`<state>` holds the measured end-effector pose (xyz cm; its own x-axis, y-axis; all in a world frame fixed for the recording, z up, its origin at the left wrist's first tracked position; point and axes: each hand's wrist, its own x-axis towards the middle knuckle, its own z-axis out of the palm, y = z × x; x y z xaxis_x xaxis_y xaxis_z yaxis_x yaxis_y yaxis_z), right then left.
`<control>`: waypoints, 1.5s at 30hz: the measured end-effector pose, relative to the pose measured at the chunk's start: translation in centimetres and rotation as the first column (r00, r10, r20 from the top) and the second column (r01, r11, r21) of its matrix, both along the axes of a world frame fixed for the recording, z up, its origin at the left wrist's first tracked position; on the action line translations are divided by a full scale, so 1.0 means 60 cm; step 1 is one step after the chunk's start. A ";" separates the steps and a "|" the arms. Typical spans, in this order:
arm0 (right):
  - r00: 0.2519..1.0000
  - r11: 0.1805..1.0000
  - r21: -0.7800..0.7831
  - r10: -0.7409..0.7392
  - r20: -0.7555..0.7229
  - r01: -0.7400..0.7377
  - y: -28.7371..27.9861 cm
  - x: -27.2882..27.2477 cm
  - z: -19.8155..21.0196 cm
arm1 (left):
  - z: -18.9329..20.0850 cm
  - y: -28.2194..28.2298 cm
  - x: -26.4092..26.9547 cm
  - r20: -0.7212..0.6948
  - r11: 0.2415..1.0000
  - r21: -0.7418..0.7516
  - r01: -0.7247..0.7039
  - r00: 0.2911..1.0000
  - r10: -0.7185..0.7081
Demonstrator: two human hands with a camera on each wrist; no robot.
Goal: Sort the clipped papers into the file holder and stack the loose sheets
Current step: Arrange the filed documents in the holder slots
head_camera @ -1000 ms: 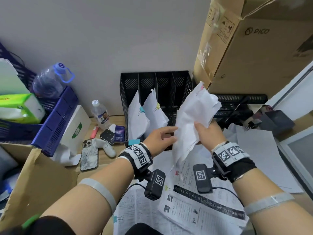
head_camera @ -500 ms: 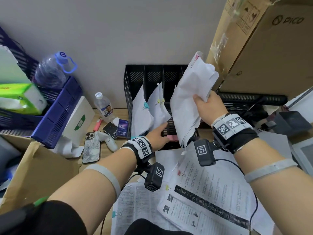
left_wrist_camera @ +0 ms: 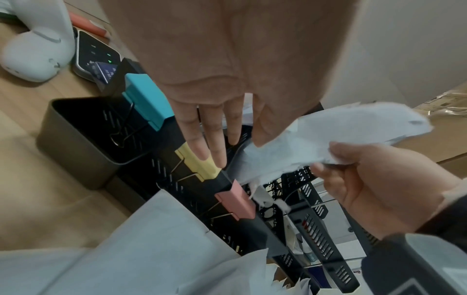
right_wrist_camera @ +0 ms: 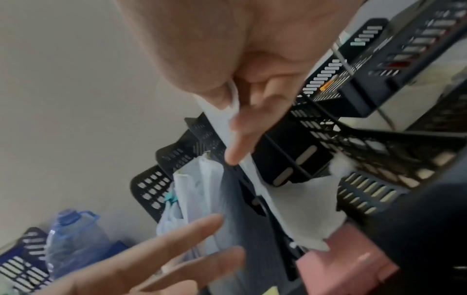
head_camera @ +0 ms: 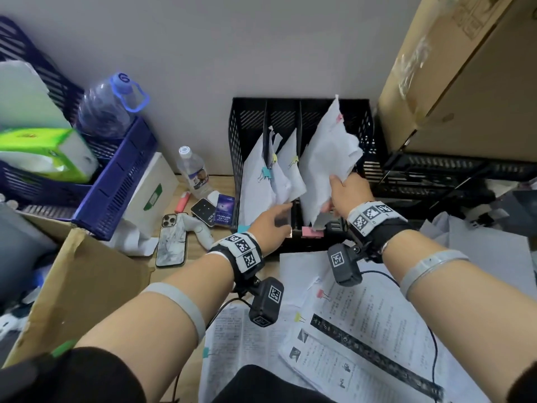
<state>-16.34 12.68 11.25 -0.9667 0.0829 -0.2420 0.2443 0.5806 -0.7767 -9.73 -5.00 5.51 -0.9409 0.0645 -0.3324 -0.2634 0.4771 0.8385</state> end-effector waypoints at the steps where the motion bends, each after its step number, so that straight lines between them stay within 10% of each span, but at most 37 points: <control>1: 1.000 0.995 -0.096 -0.013 0.002 0.013 -0.006 -0.001 -0.001 | 0.001 -0.001 0.001 0.004 0.999 0.028 -0.015 1.000 0.015; 15: 0.944 0.979 -0.055 0.205 0.258 -0.197 -0.007 0.066 -0.045 | -0.019 0.020 0.055 0.263 0.959 0.271 -0.081 0.965 0.008; 21: 0.952 0.992 0.047 0.096 0.290 -0.114 0.054 0.159 -0.101 | -0.101 0.065 0.105 0.435 0.985 0.132 0.110 0.887 -0.157; 27: 0.804 0.891 0.267 0.160 0.572 -0.367 0.141 0.275 -0.195 | -0.164 0.109 0.146 0.439 0.953 -0.074 0.295 0.867 -0.234; 45: 0.874 0.969 0.107 0.150 0.462 -0.223 0.190 0.310 -0.255 | -0.194 0.153 0.144 0.428 0.928 -0.109 0.356 0.860 -0.279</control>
